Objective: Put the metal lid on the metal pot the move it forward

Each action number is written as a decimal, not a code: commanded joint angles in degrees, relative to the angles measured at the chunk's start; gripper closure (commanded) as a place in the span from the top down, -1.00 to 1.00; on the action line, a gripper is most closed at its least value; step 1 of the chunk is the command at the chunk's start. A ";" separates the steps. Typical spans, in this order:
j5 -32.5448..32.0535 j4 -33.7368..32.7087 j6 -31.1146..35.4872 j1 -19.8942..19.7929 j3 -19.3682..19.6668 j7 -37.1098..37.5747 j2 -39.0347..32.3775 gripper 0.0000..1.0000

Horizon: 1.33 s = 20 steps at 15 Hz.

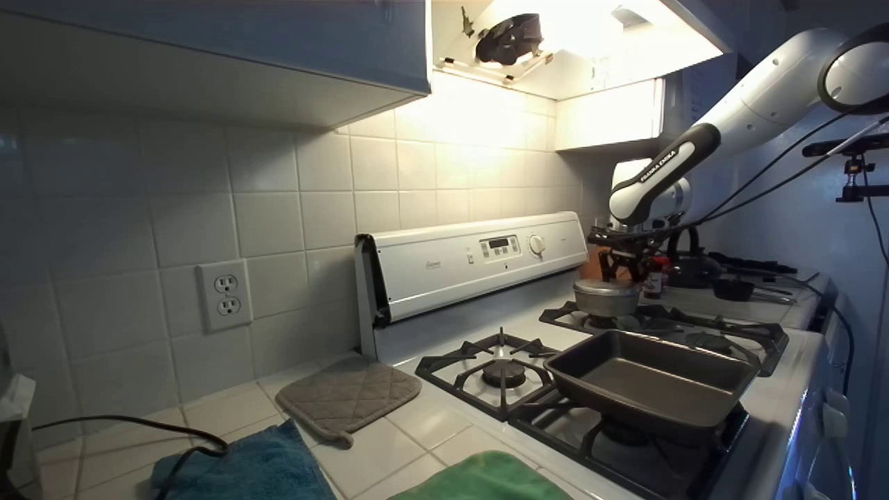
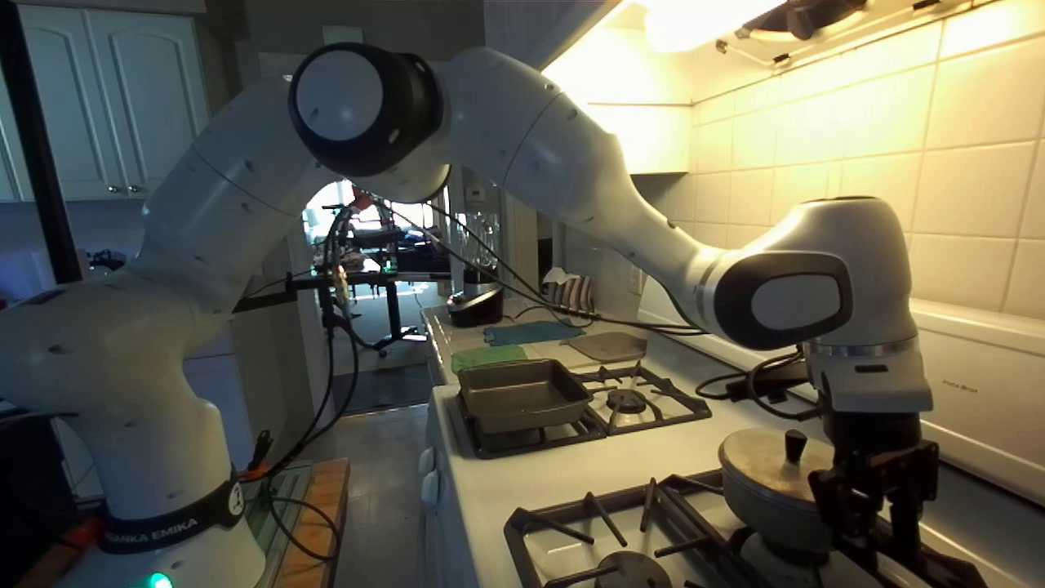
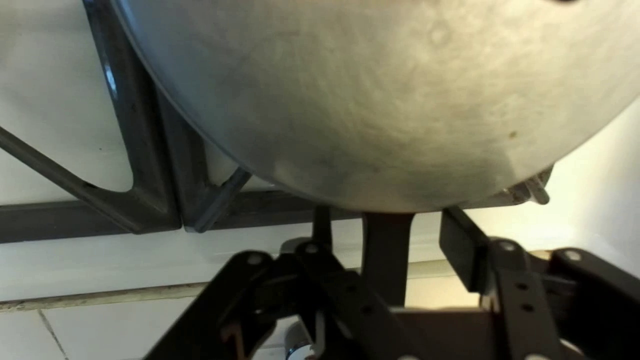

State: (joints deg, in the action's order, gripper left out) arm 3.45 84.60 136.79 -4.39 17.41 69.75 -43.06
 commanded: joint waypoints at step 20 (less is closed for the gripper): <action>-2.63 25.56 5.93 -1.52 -3.42 -35.14 25.08 1.00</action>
State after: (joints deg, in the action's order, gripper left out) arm 1.98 100.70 139.55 -4.57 15.68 43.13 -25.63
